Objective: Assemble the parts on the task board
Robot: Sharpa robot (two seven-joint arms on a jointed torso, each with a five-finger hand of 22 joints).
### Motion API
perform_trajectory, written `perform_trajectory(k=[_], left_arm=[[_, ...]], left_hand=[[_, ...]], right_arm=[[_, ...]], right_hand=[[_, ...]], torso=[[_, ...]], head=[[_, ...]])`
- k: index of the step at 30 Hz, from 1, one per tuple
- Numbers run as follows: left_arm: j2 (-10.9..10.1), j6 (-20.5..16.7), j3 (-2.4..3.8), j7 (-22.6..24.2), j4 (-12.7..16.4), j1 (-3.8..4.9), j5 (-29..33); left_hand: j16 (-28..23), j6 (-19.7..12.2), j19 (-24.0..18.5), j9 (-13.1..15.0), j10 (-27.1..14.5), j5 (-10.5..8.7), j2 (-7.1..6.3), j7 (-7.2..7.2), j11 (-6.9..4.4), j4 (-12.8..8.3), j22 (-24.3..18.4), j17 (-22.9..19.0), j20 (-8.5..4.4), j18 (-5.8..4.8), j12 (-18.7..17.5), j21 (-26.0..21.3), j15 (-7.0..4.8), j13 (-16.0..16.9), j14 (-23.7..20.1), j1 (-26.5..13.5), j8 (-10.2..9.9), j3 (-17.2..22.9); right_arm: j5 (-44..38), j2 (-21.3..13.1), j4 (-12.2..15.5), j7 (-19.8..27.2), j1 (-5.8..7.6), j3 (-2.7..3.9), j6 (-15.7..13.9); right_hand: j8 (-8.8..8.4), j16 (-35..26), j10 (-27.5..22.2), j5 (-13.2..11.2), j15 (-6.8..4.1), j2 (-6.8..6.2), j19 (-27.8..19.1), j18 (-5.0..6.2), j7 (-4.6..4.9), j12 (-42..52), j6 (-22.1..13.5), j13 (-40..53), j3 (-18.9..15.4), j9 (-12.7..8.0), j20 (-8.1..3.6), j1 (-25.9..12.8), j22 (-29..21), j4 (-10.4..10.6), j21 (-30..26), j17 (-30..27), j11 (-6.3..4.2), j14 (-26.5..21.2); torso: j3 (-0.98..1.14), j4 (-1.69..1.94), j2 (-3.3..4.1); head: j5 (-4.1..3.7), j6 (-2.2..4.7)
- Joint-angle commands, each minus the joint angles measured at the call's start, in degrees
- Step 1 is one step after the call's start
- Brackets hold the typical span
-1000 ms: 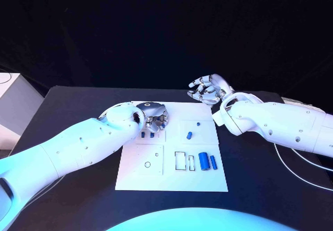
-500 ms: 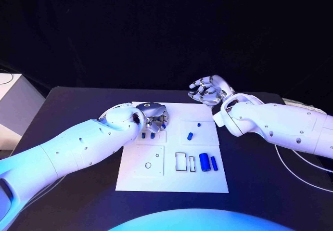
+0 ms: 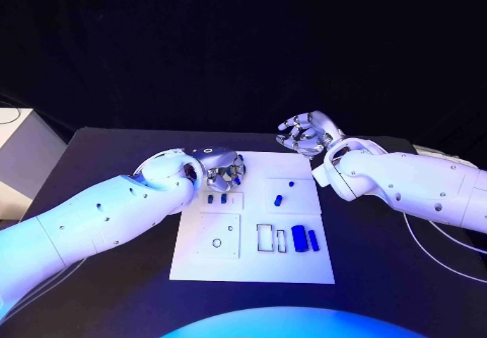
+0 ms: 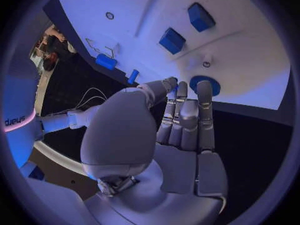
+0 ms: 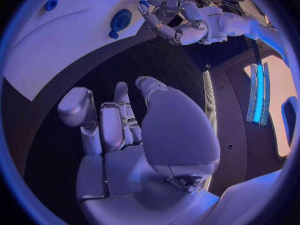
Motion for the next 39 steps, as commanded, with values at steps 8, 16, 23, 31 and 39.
perform_trajectory(k=[8, 16, 23, 31, 39], left_arm=[[-3.68, 2.11, 1.27, -0.74, 3.68, -0.19, 1.51], [-5.45, 2.74, 1.4, -1.5, 3.54, -0.36, 0.61], [-5.81, 2.96, 1.42, -1.94, 2.78, -0.61, -0.42], [-5.63, 1.92, 1.42, -2.29, 1.84, -0.8, -1.14], [-5.37, 2.28, 1.42, -2.33, 1.5, -0.84, -1.33]], left_hand=[[0.3, 0.56, -0.03, 0.24, 0.62, -0.07, -0.01, -0.05, 0.06, -0.13, -0.13, -0.06, 0.19, -0.05, -0.69, 0.25, 0.17, 0.02, 0.32, -1.07, -0.28, -0.32], [0.29, 0.66, -0.06, 0.32, 0.76, -0.06, 0.03, -0.08, 0.04, -0.13, -0.16, -0.14, 0.2, -0.04, -0.94, 0.21, 0.18, 0.05, 0.3, -1.1, -0.32, -0.39], [0.28, 0.79, -0.07, 0.4, 0.95, -0.07, 0.06, -0.13, 0.0, -0.14, -0.18, -0.18, 0.21, -0.04, -1.1, 0.18, 0.16, 0.1, 0.28, -1.1, -0.33, -0.46], [0.36, 0.93, 0.1, 0.49, 1.19, -0.08, 0.17, -0.17, -0.04, -0.09, -0.01, 0.1, 0.2, -0.06, -1.31, 0.25, 0.12, 0.16, 0.42, -1.12, -0.35, -0.53], [0.36, 0.94, 0.11, 0.49, 1.2, -0.08, 0.18, -0.17, -0.05, -0.09, 0.0, 0.11, 0.2, -0.07, -1.32, 0.25, 0.12, 0.16, 0.43, -1.12, -0.35, -0.53]], right_arm=[[-0.51, -0.12, -0.02, 0.45, -0.03, 0.01, 0.49], [-0.6, -0.28, -0.03, 0.39, -0.03, 0.01, 0.5], [-0.65, -0.32, -0.03, 0.39, -0.03, 0.01, 0.48], [-0.71, -0.34, 0.02, 0.41, -0.04, 0.01, 0.44], [-0.74, -0.37, 0.03, 0.38, -0.04, 0.01, 0.43]], right_hand=[[0.23, -0.11, 0.14, 0.33, -0.43, -0.27, 0.33, 1.01, -0.05, -0.23, 0.37, -0.05, 0.34, 0.08, 0.11, -0.32, 0.07, 0.02, 0.15, 0.07, -0.36, 0.16], [0.24, -0.11, 0.14, 0.34, -0.43, -0.28, 0.32, 1.02, -0.05, -0.23, 0.37, -0.06, 0.35, 0.08, 0.11, -0.33, 0.05, 0.01, 0.11, 0.07, -0.36, 0.16], [0.26, -0.13, 0.15, 0.4, -0.44, -0.32, 0.29, 1.05, -0.07, -0.23, 0.37, -0.13, 0.44, 0.09, 0.1, -0.39, -0.06, -0.01, -0.07, 0.07, -0.37, 0.17], [0.26, -0.13, 0.15, 0.4, -0.44, -0.32, 0.29, 1.05, -0.07, -0.23, 0.37, -0.13, 0.44, 0.09, 0.1, -0.39, -0.06, -0.01, -0.07, 0.07, -0.37, 0.17], [0.26, -0.13, 0.15, 0.4, -0.44, -0.32, 0.29, 1.05, -0.07, -0.23, 0.37, -0.13, 0.44, 0.09, 0.1, -0.39, -0.06, -0.01, -0.07, 0.07, -0.37, 0.17]], torso=[[-0.04, 0.05, 0.02], [0.01, -0.06, 0.02], [0.02, -0.06, 0.06], [0.05, -0.15, 0.08], [0.08, -0.06, 0.09]], head=[[0.33, -0.02], [0.46, 0.02], [0.55, -0.12], [0.56, -0.12], [0.49, -0.28]])
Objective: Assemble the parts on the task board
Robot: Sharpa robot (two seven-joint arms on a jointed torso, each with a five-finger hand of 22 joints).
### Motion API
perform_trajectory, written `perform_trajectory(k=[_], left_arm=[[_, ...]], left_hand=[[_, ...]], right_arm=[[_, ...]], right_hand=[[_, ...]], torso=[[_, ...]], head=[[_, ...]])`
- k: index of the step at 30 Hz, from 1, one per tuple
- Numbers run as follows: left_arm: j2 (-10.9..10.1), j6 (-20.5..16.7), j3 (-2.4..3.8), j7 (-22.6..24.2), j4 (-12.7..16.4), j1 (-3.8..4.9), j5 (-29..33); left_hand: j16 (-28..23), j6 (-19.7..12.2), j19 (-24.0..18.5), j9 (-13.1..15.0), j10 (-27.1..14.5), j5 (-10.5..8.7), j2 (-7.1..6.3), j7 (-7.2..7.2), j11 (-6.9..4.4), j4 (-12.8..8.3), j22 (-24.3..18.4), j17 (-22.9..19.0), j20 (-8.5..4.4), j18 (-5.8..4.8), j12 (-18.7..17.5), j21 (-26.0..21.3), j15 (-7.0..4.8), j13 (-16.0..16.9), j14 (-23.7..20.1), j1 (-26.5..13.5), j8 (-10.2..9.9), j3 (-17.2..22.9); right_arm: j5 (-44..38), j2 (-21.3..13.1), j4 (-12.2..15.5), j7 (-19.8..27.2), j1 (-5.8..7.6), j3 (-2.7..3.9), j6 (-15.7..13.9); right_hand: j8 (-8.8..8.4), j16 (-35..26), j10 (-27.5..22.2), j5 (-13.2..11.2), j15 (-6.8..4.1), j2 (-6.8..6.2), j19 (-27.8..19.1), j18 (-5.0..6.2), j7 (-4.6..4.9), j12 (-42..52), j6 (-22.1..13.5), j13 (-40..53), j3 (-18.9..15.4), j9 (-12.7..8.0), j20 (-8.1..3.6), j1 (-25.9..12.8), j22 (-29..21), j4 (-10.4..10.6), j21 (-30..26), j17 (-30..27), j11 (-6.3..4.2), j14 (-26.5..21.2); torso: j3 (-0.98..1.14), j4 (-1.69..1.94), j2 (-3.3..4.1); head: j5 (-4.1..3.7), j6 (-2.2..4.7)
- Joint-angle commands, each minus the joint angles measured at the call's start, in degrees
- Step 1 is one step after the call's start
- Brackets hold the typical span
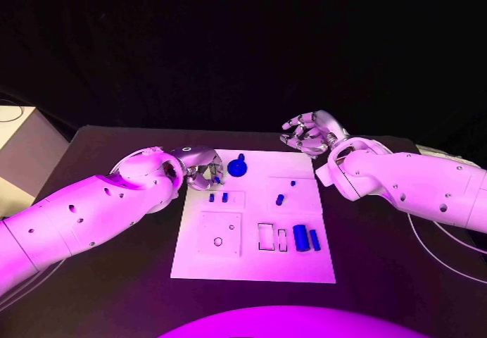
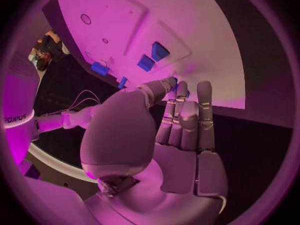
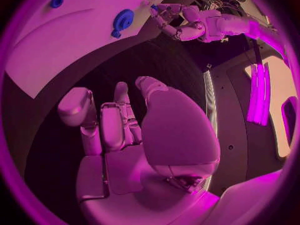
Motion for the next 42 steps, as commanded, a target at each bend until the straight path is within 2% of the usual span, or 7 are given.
perform_trajectory(k=[1, 25, 42], left_arm=[[0.36, 0.35, 0.04, -0.2, -0.05, 0.0, -0.7], [2.2, 1.01, -0.01, -0.13, -1.69, -0.02, -0.7], [2.4, 2.25, -0.11, -0.23, -1.72, -0.03, -0.71]], left_hand=[[0.37, 0.36, 0.1, 0.07, 0.29, -0.01, 0.19, 0.0, 0.04, 0.06, 0.06, 0.06, 0.2, -0.07, -0.24, 0.26, 0.12, 0.09, 0.43, -0.37, 0.02, -0.37], [0.36, 0.46, 0.05, 0.16, 0.51, -0.04, 0.17, -0.03, 0.0, 0.06, -0.08, -0.02, 0.17, -0.03, -0.49, 0.18, 0.09, 0.16, 0.43, -0.38, -0.05, -0.5], [0.36, 0.52, 0.01, 0.22, 0.61, -0.06, 0.21, -0.04, -0.02, 0.05, -0.18, -0.06, 0.15, -0.01, -0.63, 0.12, 0.08, 0.2, 0.42, -0.36, -0.09, -0.54]], right_arm=[[-0.62, 0.03, 0.06, 0.47, -0.03, 0.01, 0.41], [-0.64, 0.05, 0.16, 0.46, -0.03, 0.01, 0.38], [-0.65, 0.1, 0.11, 0.45, -0.03, 0.01, 0.42]], right_hand=[[0.26, -0.13, 0.08, 0.19, -0.23, -0.32, 0.3, 1.06, 0.04, -0.23, 0.48, -0.05, 0.44, 0.05, 0.1, -0.4, -0.04, -0.01, -0.07, 0.09, -0.45, -0.04], [0.26, -0.13, 0.08, 0.19, -0.23, -0.32, 0.3, 1.06, 0.04, -0.23, 0.48, -0.05, 0.44, 0.05, 0.1, -0.4, -0.04, -0.01, -0.07, 0.09, -0.45, -0.04], [0.26, -0.13, 0.08, 0.19, -0.23, -0.32, 0.3, 1.06, 0.04, -0.23, 0.48, -0.05, 0.44, 0.05, 0.1, -0.4, -0.04, -0.01, -0.07, 0.09, -0.45, -0.04]], torso=[[0.02, 0.04, 0.0], [-0.02, -0.05, 0.01], [0.01, 0.04, -0.03]], head=[[-0.04, -0.09], [-0.13, -0.36], [-0.22, -0.62]])
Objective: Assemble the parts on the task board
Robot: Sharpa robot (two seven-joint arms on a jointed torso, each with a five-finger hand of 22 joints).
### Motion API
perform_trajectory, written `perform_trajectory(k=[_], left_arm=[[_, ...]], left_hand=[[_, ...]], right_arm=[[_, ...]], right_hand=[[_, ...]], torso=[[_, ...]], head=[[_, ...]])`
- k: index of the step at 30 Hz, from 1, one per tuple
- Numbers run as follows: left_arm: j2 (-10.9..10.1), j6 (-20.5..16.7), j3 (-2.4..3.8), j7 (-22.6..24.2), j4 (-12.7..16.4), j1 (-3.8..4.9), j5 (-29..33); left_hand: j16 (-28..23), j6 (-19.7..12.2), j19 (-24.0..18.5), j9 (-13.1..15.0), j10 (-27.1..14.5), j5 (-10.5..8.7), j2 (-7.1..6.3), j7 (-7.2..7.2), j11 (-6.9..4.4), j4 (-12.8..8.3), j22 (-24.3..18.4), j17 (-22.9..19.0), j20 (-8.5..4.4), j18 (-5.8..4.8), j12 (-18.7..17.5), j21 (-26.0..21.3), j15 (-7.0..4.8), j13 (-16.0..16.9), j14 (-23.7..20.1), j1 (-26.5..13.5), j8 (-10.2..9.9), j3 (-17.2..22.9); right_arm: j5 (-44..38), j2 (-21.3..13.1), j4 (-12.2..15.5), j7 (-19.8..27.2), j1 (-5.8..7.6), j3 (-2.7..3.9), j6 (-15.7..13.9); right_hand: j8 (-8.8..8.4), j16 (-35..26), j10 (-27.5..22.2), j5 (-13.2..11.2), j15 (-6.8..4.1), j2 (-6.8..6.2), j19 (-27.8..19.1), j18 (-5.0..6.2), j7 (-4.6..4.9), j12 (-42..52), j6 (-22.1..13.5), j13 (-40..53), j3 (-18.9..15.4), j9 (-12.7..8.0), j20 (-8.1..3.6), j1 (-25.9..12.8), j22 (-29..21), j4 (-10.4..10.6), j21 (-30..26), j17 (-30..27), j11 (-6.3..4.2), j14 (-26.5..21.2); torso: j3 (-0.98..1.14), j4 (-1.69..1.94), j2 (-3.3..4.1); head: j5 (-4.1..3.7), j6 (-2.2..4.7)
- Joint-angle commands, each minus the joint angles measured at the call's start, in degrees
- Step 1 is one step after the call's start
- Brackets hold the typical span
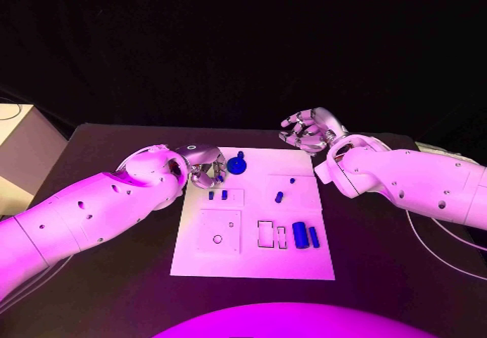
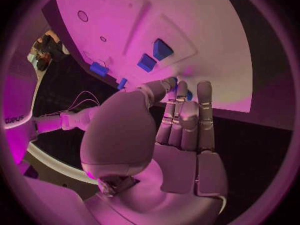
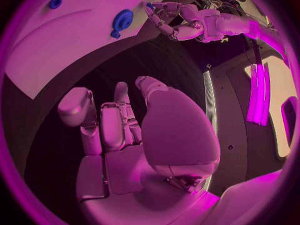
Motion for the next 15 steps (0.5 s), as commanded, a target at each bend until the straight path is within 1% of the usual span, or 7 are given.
perform_trajectory(k=[1, 15], left_arm=[[0.14, 1.46, -0.02, -0.06, 0.1, 0.0, -0.31], [0.05, 1.74, -0.07, -0.46, 0.25, 0.0, -0.53]], left_hand=[[0.38, 0.63, 0.05, 0.16, 0.51, -0.01, 0.25, -0.06, 0.16, -0.14, -0.01, -0.01, 0.15, -0.03, -0.34, 0.14, 0.06, 0.13, 0.44, -0.33, 0.16, -0.4], [0.4, 0.85, 0.08, 0.28, 0.81, -0.03, 0.31, -0.11, 0.09, -0.18, -0.02, 0.04, 0.12, -0.03, -0.48, 0.12, 0.01, 0.24, 0.47, -0.27, 0.17, -0.52]], right_arm=[[-0.58, 0.03, 0.03, 0.47, -0.03, 0.01, 0.42], [-0.58, 0.04, -0.02, 0.45, -0.03, 0.01, 0.42]], right_hand=[[0.26, -0.13, 0.02, 0.2, -0.24, -0.32, 0.3, 1.05, 0.05, -0.23, 0.49, -0.06, 0.45, 0.07, 0.1, -0.39, -0.03, 0.0, -0.07, 0.05, -0.51, -0.04], [0.26, -0.13, 0.02, 0.2, -0.24, -0.32, 0.3, 1.05, 0.05, -0.23, 0.49, -0.06, 0.45, 0.07, 0.1, -0.39, -0.03, 0.0, -0.07, 0.05, -0.51, -0.04]], torso=[[0.01, -0.01, 0.01], [-0.01, 0.0, 0.0]], head=[[0.06, -0.04], [0.09, -0.16]])
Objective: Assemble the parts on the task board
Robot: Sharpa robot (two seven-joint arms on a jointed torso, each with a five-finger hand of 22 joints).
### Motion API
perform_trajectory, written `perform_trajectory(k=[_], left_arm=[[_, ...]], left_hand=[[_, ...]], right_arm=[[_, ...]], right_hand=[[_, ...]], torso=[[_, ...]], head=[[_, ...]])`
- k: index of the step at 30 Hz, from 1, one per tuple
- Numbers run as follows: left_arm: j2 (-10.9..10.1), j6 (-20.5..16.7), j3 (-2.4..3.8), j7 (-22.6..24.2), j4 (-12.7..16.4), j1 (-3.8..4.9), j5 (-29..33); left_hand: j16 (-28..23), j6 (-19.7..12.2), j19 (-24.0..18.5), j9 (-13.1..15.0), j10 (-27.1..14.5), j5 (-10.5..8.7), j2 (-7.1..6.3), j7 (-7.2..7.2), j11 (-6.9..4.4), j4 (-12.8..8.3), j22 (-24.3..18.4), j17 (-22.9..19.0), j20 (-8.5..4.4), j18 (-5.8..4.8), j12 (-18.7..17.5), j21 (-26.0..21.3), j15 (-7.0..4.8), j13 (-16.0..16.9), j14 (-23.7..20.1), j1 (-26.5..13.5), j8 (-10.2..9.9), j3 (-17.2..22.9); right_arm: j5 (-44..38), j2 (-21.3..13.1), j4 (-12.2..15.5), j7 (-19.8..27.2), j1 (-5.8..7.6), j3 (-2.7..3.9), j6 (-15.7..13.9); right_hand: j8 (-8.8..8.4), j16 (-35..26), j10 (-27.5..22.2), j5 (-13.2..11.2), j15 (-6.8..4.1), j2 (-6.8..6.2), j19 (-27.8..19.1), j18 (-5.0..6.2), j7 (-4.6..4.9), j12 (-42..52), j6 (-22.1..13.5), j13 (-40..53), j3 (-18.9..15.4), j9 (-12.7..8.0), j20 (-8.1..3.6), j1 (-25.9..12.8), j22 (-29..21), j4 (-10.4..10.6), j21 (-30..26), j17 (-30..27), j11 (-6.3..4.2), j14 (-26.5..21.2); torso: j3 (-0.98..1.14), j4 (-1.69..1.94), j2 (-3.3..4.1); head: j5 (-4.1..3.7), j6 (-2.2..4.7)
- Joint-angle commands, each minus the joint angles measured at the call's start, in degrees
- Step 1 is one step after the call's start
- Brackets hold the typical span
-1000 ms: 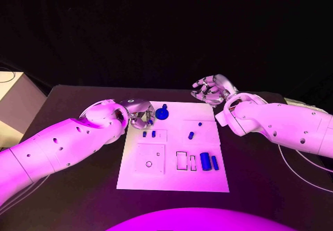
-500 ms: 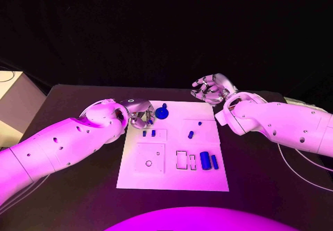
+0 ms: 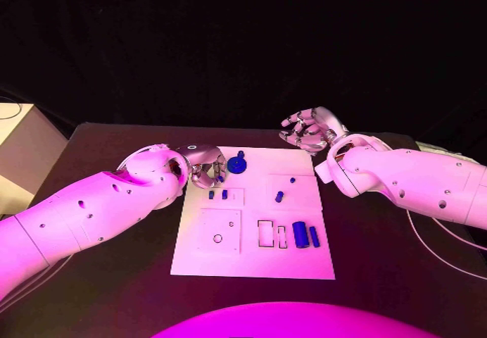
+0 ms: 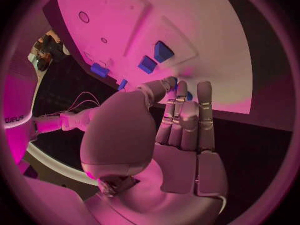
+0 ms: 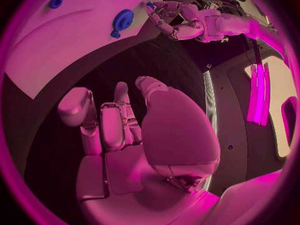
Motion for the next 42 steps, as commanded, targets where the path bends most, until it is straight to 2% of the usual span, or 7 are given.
perform_trajectory(k=[1, 17, 32, 42], left_arm=[[0.1, 0.93, -0.04, -0.23, 0.11, -0.03, -0.44], [0.62, 1.24, -0.43, -0.07, -0.1, -0.11, -0.97], [0.35, 1.63, -0.53, -0.48, 0.1, -0.22, -1.93], [0.12, 0.54, -0.53, -0.44, 0.28, -0.23, -1.73]], left_hand=[[0.19, 0.41, 0.08, 0.1, 0.4, 0.03, 0.31, -0.11, 0.09, -0.02, -0.03, 0.04, 0.12, -0.03, -0.25, 0.12, 0.01, 0.04, 0.47, -0.26, 0.2, -0.36], [0.28, 0.59, 0.01, 0.33, 0.81, -0.07, 0.11, -0.26, -0.06, 0.13, -0.25, 0.14, 0.06, -0.02, -0.32, -0.09, -0.06, 0.49, 0.51, -0.59, 0.04, -1.14], [0.87, 1.16, 0.07, 0.79, -0.41, -0.1, 0.42, -0.61, -0.49, 0.0, -0.51, 0.88, -0.23, -0.05, 2.67, -0.5, -0.39, 3.13, 0.52, -0.21, -0.27, -2.8], [0.84, -0.53, -0.21, 0.5, -3.8, -0.07, 0.28, -0.14, 0.1, 0.15, -0.78, -0.22, -0.13, -0.07, 4.52, -0.84, 0.06, 4.93, -0.47, -0.15, -1.85, -3.1]], right_arm=[[-0.56, 0.04, 0.03, 0.45, -0.03, 0.01, 0.42], [-0.56, 0.01, 0.06, 0.37, -0.03, 0.01, 0.55], [-0.59, -0.01, 0.0, 0.19, -0.04, 0.01, 0.68], [-1.83, -0.15, -0.01, 0.35, -0.05, 0.01, 0.46]], right_hand=[[0.26, -0.13, 0.11, 0.2, -0.24, -0.32, 0.3, 1.05, -0.08, -0.23, 0.37, -0.06, 0.45, 0.07, 0.1, -0.39, -0.03, -0.01, -0.07, 0.06, -0.41, -0.04], [0.26, -0.13, 0.11, 0.2, -0.24, -0.32, 0.3, 1.05, -0.08, -0.23, 0.37, -0.06, 0.45, 0.07, 0.1, -0.39, -0.03, -0.01, -0.07, 0.06, -0.41, -0.04], [0.36, -0.21, 0.17, 0.36, -0.27, -0.58, 0.39, 1.05, -0.1, -0.24, 0.33, -0.46, 1.03, 0.11, 0.05, -0.74, -0.07, -0.11, -0.21, 0.13, -0.45, 0.01], [0.39, -0.32, 0.18, 0.37, -0.27, -0.64, 0.38, 1.07, -0.11, -0.24, 0.32, -0.55, 1.15, 0.12, 0.05, -0.84, -0.16, -0.11, -0.37, 0.04, -0.45, -0.02]], torso=[[-0.04, -0.01, 0.0], [-0.02, -0.04, 0.03], [-0.01, 0.0, -0.01], [-0.1, -0.02, -0.01]], head=[[0.01, -0.06], [-0.11, -0.32], [-0.22, -0.47], [-0.22, -0.49]])
